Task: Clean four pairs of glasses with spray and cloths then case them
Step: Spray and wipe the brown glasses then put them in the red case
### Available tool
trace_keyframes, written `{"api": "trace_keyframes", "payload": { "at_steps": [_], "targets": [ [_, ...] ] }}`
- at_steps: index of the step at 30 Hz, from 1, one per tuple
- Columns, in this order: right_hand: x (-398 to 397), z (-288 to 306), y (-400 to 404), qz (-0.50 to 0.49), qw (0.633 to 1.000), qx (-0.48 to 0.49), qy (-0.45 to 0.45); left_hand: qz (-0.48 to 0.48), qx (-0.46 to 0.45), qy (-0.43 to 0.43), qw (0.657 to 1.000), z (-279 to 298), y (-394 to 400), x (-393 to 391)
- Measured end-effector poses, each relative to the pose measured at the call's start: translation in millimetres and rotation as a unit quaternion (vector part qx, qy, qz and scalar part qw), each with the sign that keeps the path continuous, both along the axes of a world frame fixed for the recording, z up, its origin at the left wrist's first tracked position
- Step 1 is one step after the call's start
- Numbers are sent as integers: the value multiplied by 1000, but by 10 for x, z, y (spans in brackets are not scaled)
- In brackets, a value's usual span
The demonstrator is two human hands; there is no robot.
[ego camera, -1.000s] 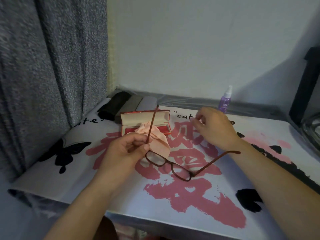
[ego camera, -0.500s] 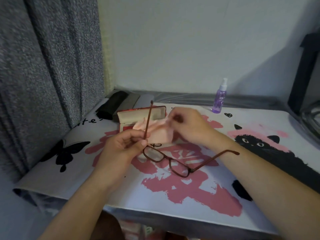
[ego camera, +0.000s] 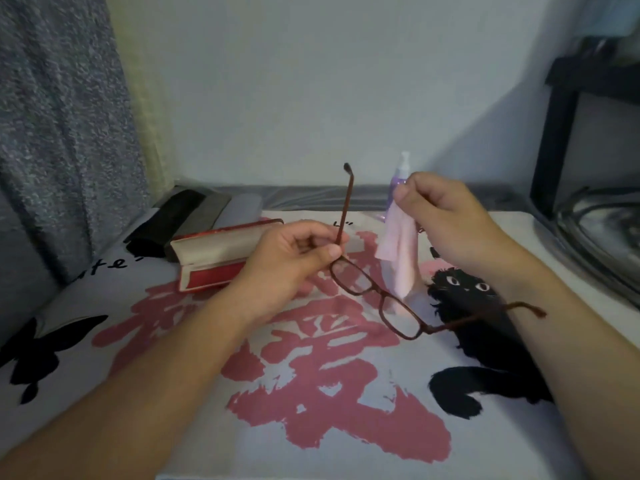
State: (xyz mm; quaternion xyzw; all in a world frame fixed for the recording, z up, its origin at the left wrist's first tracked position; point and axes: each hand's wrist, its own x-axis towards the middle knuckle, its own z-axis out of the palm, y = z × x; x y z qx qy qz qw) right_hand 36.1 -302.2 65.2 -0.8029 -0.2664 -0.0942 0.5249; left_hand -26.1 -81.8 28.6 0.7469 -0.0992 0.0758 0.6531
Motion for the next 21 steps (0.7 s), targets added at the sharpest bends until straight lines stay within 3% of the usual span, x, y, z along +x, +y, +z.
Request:
{"api": "trace_keyframes", "payload": {
  "at_steps": [3,8,13,18,21],
  "targets": [
    [-75,-85,35,37,999,11,30,-27,9,-11,1000,-83,-16,3],
    [-179,-147,87,165,969,-102,150,-28,-20,-35,999,-116,21,-16],
    [-235,-157,140,221,950,-19,221,-33,-16,-68,997,-112,86,-7],
    [-203,-232,227,179,934,74,299,-26,-16,-80,996,-124,57,-8],
    [-219,-276,298,147,933,40,327,-17,-3,-108,994,-137,60,4]
  ]
}}
